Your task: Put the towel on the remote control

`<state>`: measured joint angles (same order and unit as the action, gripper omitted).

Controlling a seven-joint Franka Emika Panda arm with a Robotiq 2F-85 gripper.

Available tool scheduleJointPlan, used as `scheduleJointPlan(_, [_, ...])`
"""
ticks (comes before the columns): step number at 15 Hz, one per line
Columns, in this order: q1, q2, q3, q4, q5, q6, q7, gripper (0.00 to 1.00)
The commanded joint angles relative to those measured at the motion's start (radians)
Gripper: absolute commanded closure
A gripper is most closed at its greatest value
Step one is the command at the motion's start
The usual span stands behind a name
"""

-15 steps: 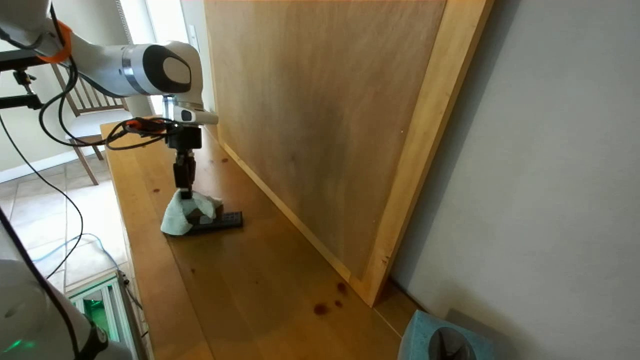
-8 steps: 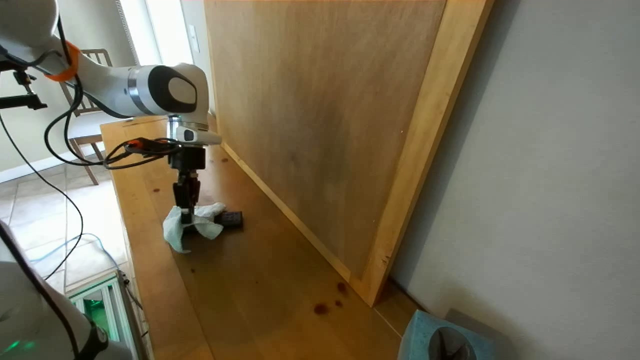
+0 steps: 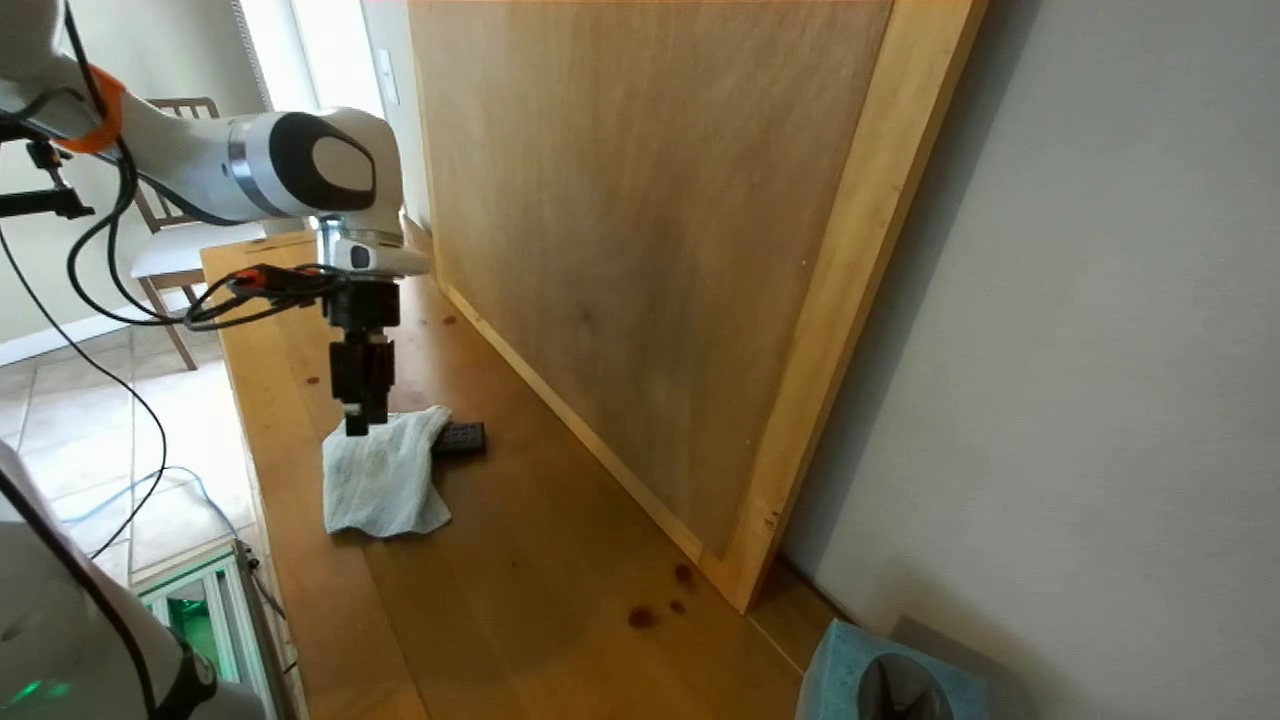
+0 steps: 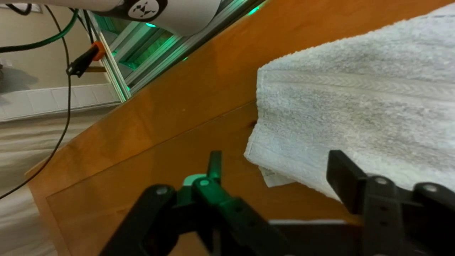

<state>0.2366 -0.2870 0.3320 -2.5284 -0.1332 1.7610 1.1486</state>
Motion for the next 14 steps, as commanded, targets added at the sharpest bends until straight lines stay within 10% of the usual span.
scheduleJointPlan(1, [0.028,-0.150,0.004,0.022,0.128,-0.010,0.037,0.00])
scheduleJointPlan(14, [0.014,-0.326,0.077,0.073,0.208,-0.017,0.253,0.00])
